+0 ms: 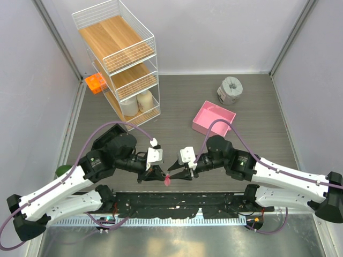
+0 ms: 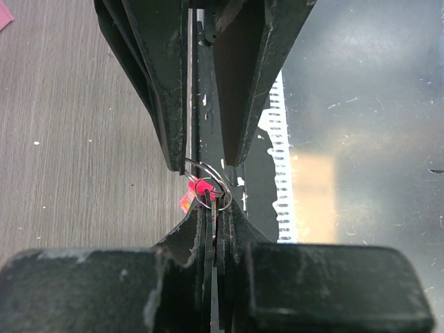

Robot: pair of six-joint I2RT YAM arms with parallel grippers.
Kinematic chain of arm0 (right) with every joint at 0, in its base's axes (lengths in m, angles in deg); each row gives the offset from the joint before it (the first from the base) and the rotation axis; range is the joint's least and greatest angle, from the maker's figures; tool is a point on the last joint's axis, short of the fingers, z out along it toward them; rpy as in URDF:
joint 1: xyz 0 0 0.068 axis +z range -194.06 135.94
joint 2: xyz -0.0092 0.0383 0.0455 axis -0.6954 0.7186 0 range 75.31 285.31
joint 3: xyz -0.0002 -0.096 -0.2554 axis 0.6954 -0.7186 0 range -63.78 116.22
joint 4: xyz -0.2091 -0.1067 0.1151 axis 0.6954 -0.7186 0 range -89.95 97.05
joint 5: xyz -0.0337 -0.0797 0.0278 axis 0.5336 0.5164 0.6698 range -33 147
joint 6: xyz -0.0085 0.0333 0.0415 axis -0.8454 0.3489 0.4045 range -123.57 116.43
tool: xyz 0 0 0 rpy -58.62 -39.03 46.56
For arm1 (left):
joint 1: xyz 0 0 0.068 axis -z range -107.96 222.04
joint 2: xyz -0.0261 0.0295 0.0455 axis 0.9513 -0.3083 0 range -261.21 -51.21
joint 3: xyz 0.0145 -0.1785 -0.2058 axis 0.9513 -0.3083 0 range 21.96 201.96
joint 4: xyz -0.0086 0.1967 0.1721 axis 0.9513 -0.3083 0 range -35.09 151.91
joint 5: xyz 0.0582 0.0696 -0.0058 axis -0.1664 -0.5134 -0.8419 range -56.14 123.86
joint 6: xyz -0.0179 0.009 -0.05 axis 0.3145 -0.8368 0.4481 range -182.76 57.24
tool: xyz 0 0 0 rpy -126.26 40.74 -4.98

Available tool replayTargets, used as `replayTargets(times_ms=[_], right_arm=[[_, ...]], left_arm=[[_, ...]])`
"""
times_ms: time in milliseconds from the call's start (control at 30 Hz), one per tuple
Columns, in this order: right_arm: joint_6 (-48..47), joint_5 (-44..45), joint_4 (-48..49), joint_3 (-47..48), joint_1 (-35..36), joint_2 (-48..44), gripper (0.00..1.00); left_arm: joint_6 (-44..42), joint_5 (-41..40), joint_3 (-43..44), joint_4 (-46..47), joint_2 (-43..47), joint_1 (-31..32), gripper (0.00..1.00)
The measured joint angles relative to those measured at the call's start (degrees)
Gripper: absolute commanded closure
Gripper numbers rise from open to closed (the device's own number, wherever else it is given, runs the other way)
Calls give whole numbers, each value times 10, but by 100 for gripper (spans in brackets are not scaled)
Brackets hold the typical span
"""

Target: Remove the keys from the keyring

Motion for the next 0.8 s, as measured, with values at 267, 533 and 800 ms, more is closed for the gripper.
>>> replayTargets(times_ms=[267, 533, 800], right_arm=[[-5, -2, -9, 8, 5, 16, 95], [19, 2, 5, 1, 7, -3, 95], [140, 42, 157, -86, 8, -49, 95]], left_arm=[[0, 1, 0, -4, 1, 0, 100], [1, -5, 0, -7, 10, 0, 100], [14, -7, -16, 21, 29, -1, 100]])
